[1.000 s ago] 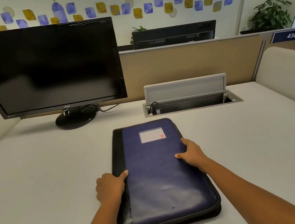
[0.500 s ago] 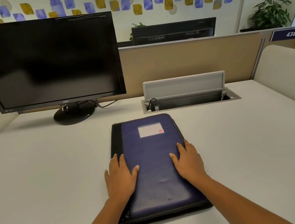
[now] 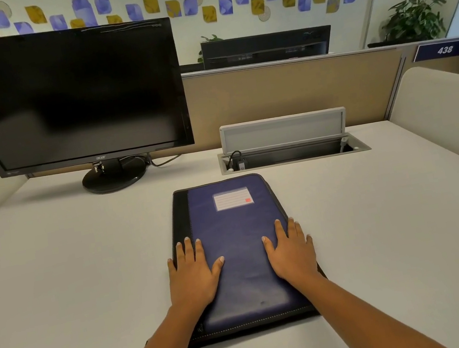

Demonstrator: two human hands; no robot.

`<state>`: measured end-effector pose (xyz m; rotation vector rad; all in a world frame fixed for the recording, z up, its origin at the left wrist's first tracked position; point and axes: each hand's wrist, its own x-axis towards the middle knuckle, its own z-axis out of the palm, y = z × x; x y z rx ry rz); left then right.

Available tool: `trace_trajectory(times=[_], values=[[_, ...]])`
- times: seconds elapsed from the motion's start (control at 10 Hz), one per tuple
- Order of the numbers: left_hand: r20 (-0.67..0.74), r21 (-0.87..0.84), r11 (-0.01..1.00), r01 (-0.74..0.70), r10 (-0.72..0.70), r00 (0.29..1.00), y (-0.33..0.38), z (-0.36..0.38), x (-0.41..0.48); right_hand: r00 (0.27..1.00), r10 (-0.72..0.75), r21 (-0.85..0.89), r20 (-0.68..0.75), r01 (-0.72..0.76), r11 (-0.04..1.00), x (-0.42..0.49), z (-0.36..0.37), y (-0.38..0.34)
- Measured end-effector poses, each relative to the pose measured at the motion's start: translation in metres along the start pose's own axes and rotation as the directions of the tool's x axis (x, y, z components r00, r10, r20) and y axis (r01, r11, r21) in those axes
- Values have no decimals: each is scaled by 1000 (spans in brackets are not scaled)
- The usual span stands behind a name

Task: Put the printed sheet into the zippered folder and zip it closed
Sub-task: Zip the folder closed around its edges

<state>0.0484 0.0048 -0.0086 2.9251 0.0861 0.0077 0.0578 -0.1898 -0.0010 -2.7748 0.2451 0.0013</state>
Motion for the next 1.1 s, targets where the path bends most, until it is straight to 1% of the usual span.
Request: trace_trajectory(times=[0.2, 0.4, 0.6, 0.8, 1.1], values=[[3, 5, 998, -59, 59, 998, 5, -3, -2, 997, -66, -82, 28, 69, 994, -4, -1, -5], [20, -15, 996, -86, 86, 996, 11, -3, -11, 981, -173, -61, 87, 178, 982, -21, 1, -20], [24, -26, 993, -116, 116, 993, 12, -5, -19, 976, -192, -74, 107, 200, 977, -37, 0, -30], [40, -29, 993, -118, 119, 992, 13, -5, -28, 954, -260, -100, 149, 277, 956, -46, 3, -37], [67, -45, 993, -108, 111, 992, 13, -8, -35, 957, -255, -83, 141, 268, 960, -51, 3, -37]])
